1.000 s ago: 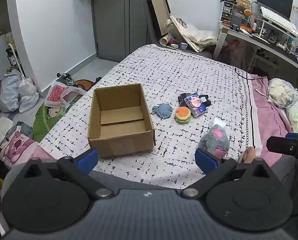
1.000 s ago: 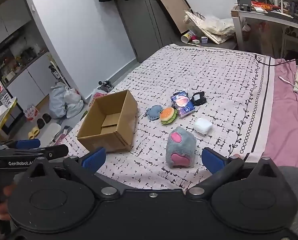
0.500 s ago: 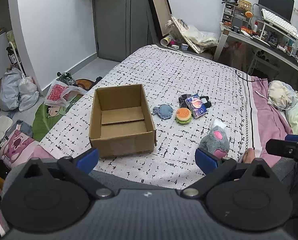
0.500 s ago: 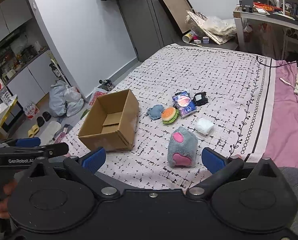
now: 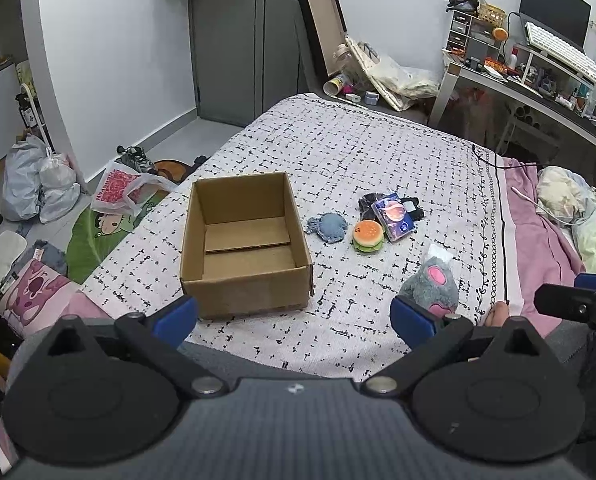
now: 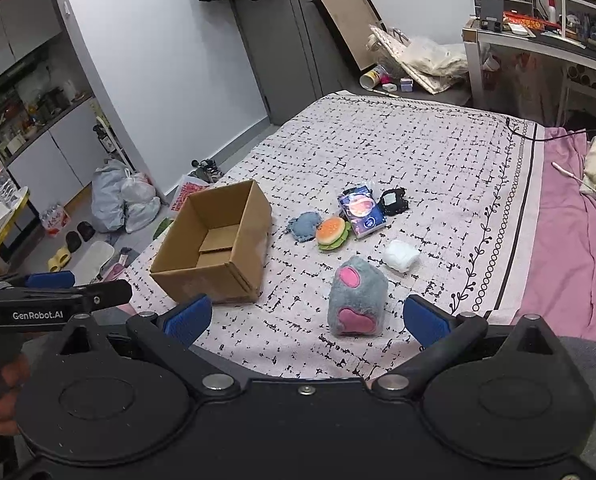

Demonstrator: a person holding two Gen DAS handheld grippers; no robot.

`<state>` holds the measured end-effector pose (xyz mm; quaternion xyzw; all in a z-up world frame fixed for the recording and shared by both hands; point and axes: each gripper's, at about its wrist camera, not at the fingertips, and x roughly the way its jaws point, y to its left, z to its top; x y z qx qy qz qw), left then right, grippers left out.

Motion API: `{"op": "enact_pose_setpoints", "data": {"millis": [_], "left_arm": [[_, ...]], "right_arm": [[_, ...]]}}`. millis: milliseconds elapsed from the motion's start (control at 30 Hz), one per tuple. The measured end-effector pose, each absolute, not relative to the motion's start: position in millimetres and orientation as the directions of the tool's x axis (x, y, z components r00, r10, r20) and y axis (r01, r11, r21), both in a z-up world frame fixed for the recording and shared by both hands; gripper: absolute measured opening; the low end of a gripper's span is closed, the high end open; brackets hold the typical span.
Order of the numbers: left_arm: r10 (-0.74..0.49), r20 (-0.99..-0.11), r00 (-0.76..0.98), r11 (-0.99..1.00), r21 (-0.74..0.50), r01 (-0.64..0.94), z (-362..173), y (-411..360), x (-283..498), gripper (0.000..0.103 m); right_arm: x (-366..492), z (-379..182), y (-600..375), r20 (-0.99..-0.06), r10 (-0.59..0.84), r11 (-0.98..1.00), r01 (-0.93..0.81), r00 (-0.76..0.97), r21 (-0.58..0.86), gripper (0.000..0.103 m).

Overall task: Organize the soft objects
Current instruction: 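Move the left gripper toward the grey plush mouse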

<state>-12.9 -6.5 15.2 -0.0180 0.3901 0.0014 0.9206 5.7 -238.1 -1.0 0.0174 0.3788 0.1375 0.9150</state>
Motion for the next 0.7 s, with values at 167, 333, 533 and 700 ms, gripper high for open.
{"op": "enact_pose_setpoints", "data": {"millis": [167,333,533,700], "left_arm": [[-0.017,-0.717,0.697,0.999,-0.037,-0.014,14.9,-7.0,-13.2,0.102],[-0.025,-0.715,0.698,0.999,-0.044,-0.01,15.2,-6.4,-13.8,0.102],[-0.023,-0.712,0.701,0.998,-0.052,-0.019,15.1,-5.7,-14.8,0.102],[-0.028,-0.712,0.701,0.998,-0.054,-0.015,14.5,-5.8,-15.6,0.102]], "right_arm": [[4.7,-0.8,-237.1,-0.688,0.263,0.962,-0.24,0.676,0.132,0.103],[5.6,-3.4,-237.8,-0.693,0.257,0.964,-0.23,0.674,0.134,0.103],[6.5,-5.2,-237.4,-0.695,0.251,0.965,-0.227,0.674,0.128,0.103],[6.3,-5.3,-237.2,-0.695,0.256,0.964,-0.232,0.672,0.131,0.103]]}}
